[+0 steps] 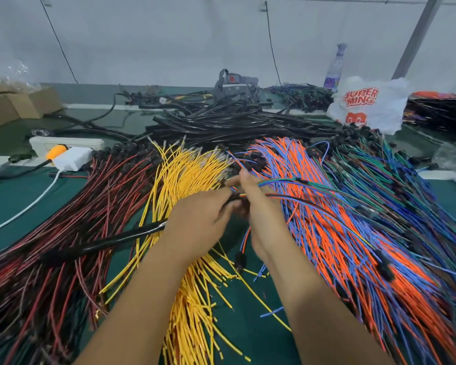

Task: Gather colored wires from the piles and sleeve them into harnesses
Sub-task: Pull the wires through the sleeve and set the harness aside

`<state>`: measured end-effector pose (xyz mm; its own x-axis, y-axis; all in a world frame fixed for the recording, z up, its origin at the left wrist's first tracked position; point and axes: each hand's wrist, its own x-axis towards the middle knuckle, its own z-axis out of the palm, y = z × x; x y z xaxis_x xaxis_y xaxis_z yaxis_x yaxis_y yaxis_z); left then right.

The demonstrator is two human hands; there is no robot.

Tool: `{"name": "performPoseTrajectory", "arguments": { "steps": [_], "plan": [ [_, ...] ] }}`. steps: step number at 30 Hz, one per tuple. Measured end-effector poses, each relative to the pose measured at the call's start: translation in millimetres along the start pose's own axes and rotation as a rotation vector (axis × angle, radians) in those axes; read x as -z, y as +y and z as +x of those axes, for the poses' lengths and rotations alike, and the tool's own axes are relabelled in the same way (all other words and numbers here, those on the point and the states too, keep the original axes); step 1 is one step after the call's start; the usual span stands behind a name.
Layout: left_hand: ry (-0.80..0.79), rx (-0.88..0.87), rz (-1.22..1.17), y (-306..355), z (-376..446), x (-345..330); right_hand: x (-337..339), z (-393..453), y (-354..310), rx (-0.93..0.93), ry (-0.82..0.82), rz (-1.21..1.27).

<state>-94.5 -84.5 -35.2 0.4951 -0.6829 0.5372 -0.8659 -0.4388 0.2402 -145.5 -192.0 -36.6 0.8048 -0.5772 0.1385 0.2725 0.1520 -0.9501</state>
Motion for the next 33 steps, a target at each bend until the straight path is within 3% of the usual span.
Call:
{"name": "performPoseTrajectory", "arguments": {
  "steps": [5, 9, 11, 15, 19, 23, 27, 30, 33],
  "plan": [
    [0.011, 0.076, -0.047, -7, 1, 5, 7, 1, -12, -0.184, -0.027, 0.48],
    [-0.003, 0.073, -0.018, -13, -1, 11, 13, 1, -16, -0.208, 0.065, 0.601],
    [-0.039, 0.105, 0.003, -17, -1, 10, 15, 3, -15, -0.166, 0.131, 0.532],
    [-0.108, 0.167, -0.04, -23, -3, 8, 15, 4, -11, 0.051, 0.294, 0.009],
    [-0.086, 0.162, 0.011, -27, -4, 10, 13, 0, -11, 0.28, 0.358, -0.179],
    [-0.077, 0.166, 0.063, -26, -3, 9, 11, 1, -8, 0.276, 0.266, -0.278],
    [-0.052, 0.096, 0.009, -15, 0, 7, 3, -2, 0, 0.263, 0.066, -0.323],
    [-0.039, 0.063, -0.01, -8, 1, 6, -2, 0, 5, 0.182, -0.029, -0.197],
    [0.04, 0.124, 0.047, -8, 1, 7, -2, -1, -1, -0.064, -0.102, 0.13]
  ]
}}
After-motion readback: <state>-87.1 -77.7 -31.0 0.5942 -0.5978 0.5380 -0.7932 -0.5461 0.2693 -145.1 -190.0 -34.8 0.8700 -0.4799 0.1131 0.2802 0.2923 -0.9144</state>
